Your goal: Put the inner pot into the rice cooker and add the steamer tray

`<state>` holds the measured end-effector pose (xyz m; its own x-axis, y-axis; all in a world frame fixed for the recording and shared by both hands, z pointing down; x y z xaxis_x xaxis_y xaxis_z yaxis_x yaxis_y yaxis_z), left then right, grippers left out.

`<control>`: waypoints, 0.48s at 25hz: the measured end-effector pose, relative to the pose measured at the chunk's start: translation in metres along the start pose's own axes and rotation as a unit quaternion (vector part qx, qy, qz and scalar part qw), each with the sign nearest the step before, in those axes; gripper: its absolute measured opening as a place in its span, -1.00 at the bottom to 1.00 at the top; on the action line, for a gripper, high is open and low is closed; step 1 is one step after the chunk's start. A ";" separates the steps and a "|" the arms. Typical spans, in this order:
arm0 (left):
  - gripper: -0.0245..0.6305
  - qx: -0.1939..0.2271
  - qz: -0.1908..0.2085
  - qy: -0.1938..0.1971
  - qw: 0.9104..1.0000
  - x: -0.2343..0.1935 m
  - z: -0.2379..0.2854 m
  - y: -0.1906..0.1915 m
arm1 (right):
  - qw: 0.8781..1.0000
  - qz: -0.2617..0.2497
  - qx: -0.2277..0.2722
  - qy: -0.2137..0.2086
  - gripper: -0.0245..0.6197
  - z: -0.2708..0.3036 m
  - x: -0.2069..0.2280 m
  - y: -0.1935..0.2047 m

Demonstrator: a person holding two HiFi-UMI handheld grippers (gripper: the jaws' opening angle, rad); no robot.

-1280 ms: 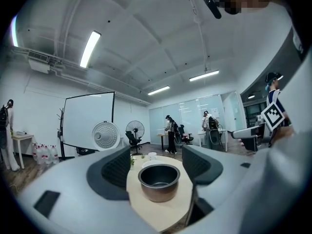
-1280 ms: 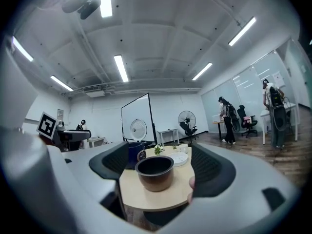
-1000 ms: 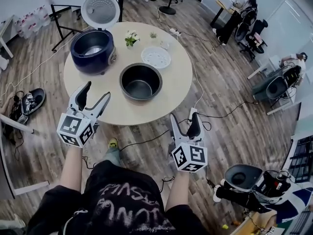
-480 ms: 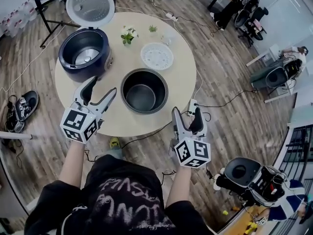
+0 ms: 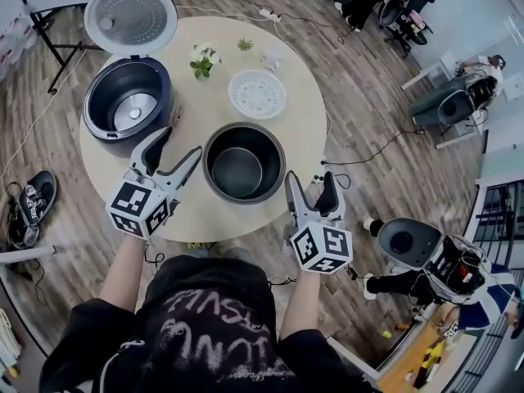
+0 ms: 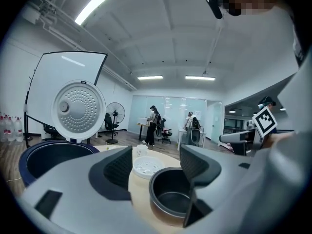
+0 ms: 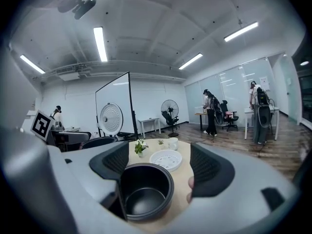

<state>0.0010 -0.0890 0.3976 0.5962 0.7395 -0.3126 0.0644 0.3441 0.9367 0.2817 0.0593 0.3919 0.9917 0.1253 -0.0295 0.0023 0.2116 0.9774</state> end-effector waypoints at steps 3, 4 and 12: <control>0.00 -0.011 -0.006 0.005 1.000 -0.001 0.010 0.001 | 1.000 0.000 -0.007 0.005 0.29 0.002 0.003 0.000; 0.00 -0.013 -0.006 0.005 1.000 -0.001 0.013 0.002 | 1.000 0.003 -0.009 0.005 0.29 0.004 0.005 0.001; 0.00 -0.039 -0.008 -0.022 0.999 0.005 0.027 0.021 | 0.998 0.028 -0.053 -0.020 0.29 0.020 0.023 0.031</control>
<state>0.0275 -0.0937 0.4201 0.6297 0.7087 -0.3181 0.0118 0.4007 0.9161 0.3077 0.0488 0.4254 0.9941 0.1023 0.0354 -0.0654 0.3062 0.9497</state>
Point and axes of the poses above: the fingertips, and each gripper's own axes: z forward along the fingers, x to its right, y out of its underside, the point moved 6 cm from there along -z, backward along the fingers, and after that the axes turned 10 degrees about -z, right-handed, at the moved point
